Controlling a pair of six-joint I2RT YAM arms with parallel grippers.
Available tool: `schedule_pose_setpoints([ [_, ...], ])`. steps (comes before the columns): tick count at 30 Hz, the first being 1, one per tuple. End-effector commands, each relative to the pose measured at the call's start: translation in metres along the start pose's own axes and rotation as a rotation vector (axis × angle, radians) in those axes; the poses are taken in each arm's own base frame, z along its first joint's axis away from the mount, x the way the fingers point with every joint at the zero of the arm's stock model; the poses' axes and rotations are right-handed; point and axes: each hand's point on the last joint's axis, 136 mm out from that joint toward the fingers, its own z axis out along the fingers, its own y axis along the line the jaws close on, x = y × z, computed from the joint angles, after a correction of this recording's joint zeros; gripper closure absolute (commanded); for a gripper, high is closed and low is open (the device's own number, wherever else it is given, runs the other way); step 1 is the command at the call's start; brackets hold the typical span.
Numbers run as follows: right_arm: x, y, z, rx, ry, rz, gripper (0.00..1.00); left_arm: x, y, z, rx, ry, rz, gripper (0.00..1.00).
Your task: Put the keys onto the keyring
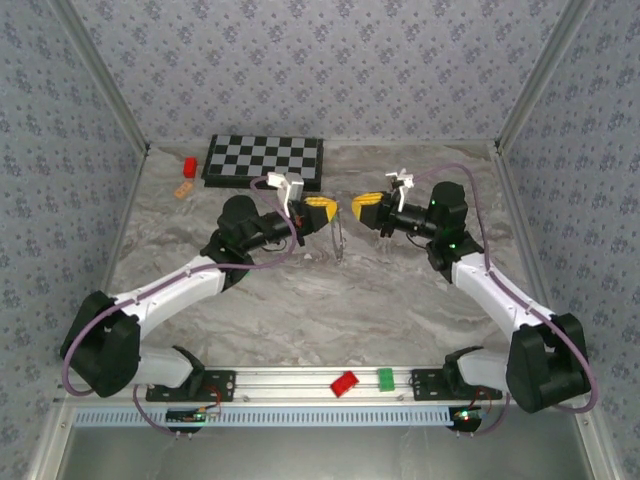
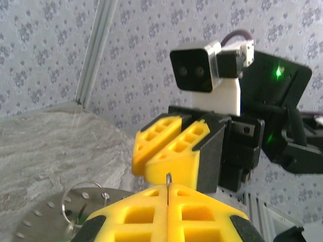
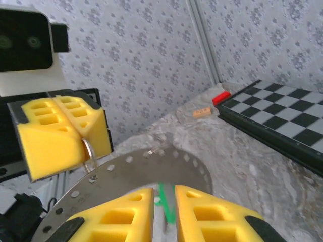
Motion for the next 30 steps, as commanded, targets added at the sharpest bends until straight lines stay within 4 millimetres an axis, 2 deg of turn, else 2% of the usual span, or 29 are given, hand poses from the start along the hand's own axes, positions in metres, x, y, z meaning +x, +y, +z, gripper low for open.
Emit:
schedule_pose_setpoints([
  [1, -0.02, 0.014, 0.0, -0.072, -0.089, 0.007, 0.82, -0.029, -0.005, 0.0, 0.008, -0.148, -0.013, 1.0],
  [10, -0.036, 0.025, 0.005, -0.183, -0.195, 0.096, 0.79, -0.029, -0.005, 0.004, 0.023, -0.178, -0.052, 1.0],
  [22, -0.026, 0.033, 0.02, -0.224, -0.147, 0.101, 0.79, -0.028, -0.007, 0.006, 0.039, -0.169, -0.054, 1.0],
  [25, -0.025, 0.035, 0.021, -0.234, -0.135, 0.097, 0.86, -0.027, -0.009, 0.008, 0.05, -0.162, -0.054, 1.0],
  [27, -0.024, 0.036, 0.022, -0.236, -0.128, 0.094, 1.0, -0.027, -0.008, 0.008, 0.052, -0.158, -0.055, 1.0],
  [30, -0.024, 0.036, 0.022, -0.238, -0.114, 0.09, 1.0, -0.025, -0.008, 0.009, 0.049, -0.146, -0.05, 1.0],
])
